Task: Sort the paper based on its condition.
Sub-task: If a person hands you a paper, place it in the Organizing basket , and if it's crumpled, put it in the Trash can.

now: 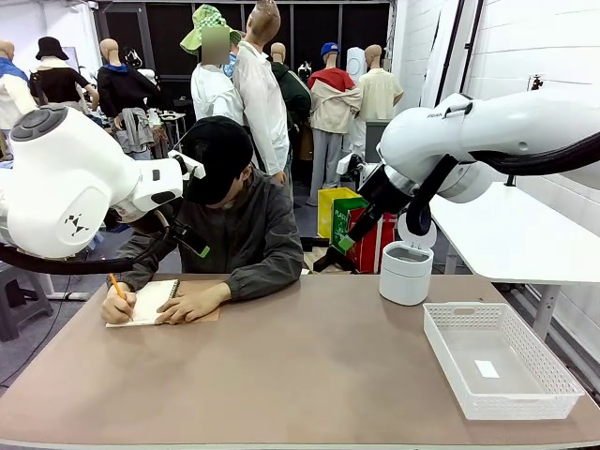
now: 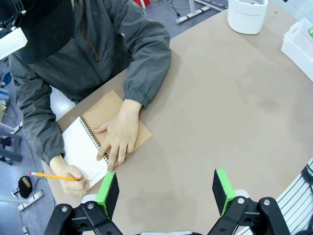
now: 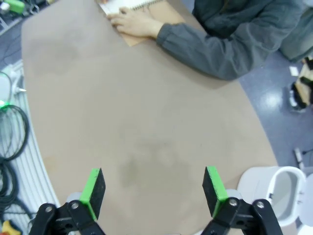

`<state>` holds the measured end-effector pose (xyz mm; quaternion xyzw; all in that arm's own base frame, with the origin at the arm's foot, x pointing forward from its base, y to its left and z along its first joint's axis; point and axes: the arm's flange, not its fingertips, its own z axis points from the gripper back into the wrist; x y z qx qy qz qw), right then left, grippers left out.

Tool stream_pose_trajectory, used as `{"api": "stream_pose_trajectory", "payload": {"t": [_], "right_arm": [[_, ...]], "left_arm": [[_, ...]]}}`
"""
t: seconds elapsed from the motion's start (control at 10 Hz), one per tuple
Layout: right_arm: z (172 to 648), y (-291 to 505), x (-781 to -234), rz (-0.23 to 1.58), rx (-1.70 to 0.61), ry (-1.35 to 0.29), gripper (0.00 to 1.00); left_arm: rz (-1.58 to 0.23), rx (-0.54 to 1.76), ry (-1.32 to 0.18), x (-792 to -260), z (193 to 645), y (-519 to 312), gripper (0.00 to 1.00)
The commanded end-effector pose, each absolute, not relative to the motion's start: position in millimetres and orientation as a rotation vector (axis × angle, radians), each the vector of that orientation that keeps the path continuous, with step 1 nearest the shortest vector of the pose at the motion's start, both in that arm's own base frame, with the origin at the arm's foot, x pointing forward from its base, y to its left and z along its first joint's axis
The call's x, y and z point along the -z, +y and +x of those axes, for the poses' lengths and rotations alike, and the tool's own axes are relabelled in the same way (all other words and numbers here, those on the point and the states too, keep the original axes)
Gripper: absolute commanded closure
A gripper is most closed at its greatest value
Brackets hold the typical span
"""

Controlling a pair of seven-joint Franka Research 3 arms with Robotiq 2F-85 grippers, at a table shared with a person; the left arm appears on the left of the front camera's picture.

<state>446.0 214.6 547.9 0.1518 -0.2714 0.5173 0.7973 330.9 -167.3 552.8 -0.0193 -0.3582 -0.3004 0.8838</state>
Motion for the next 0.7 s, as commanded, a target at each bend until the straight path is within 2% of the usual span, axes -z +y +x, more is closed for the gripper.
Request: {"api": "stream_pose_trajectory", "payload": {"t": [0.0,0.4,0.6], "right_arm": [[445.3,210.4,-545.3,0.378,-1.14,-0.657,0.0],[445.2,211.3,-547.5,0.406,-1.171,-0.71,0.0],[446.0,215.3,-554.2,0.378,-1.153,-0.668,0.0]], "left_arm": [[-0.037,0.622,-0.746,-552.0,330.8,-166.5,0.0],[-0.037,0.622,-0.746,-552.0,330.8,-166.5,0.0],[-0.037,0.622,-0.746,-552.0,330.8,-166.5,0.0]]}}
